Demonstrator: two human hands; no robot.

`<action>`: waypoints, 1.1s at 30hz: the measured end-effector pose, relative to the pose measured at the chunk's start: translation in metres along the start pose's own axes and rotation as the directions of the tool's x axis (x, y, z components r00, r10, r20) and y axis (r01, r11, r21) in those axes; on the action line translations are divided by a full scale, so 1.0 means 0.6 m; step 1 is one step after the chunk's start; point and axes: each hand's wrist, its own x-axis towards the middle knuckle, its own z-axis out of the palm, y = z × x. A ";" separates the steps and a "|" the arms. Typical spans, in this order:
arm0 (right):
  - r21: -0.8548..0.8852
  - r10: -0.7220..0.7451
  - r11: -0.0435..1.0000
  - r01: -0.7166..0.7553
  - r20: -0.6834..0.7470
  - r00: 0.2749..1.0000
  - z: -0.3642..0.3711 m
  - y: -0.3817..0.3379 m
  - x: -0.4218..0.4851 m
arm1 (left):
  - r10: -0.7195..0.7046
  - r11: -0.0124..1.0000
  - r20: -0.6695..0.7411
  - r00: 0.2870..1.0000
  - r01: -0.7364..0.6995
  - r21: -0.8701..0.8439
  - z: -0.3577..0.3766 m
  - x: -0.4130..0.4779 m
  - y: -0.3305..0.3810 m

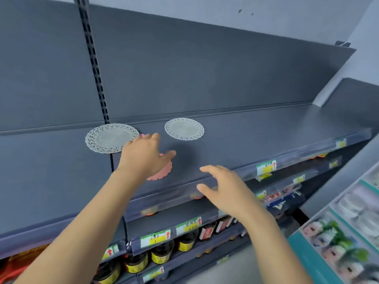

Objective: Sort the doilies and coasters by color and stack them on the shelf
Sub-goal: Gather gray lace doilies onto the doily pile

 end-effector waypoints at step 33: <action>0.535 -0.670 0.720 0.442 0.371 0.643 -0.119 0.218 0.394 | -0.837 0.097 -0.021 0.547 0.111 -0.989 0.017 0.112 0.268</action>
